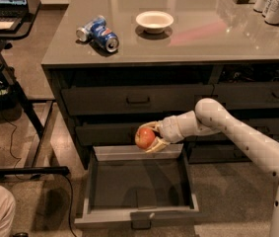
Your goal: Pick apple from bottom drawer and place on counter
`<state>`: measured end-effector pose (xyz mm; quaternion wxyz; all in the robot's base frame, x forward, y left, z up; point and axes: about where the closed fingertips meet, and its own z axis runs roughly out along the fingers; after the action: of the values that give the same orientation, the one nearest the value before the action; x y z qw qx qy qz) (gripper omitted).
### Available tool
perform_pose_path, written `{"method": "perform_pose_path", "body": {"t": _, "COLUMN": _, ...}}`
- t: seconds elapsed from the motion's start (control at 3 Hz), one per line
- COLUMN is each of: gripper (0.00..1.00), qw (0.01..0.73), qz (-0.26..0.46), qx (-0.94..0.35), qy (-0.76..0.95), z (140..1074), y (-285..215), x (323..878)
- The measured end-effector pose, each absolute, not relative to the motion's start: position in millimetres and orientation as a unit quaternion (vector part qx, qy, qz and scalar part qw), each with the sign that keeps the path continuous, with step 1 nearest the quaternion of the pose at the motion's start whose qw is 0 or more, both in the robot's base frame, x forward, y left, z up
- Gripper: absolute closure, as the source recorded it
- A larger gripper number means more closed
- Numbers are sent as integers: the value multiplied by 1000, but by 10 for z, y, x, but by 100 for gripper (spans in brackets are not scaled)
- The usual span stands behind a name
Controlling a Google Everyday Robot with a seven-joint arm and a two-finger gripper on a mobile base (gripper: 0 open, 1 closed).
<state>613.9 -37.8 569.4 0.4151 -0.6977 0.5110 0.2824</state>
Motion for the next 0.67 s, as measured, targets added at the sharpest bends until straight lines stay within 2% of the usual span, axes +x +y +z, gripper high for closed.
{"method": "perform_pose_path", "body": {"t": 0.67, "gripper": 100, "qw": 421, "qz": 277, "qx": -703, "qy": 502, "z": 6017, "y": -350, "x": 6070}}
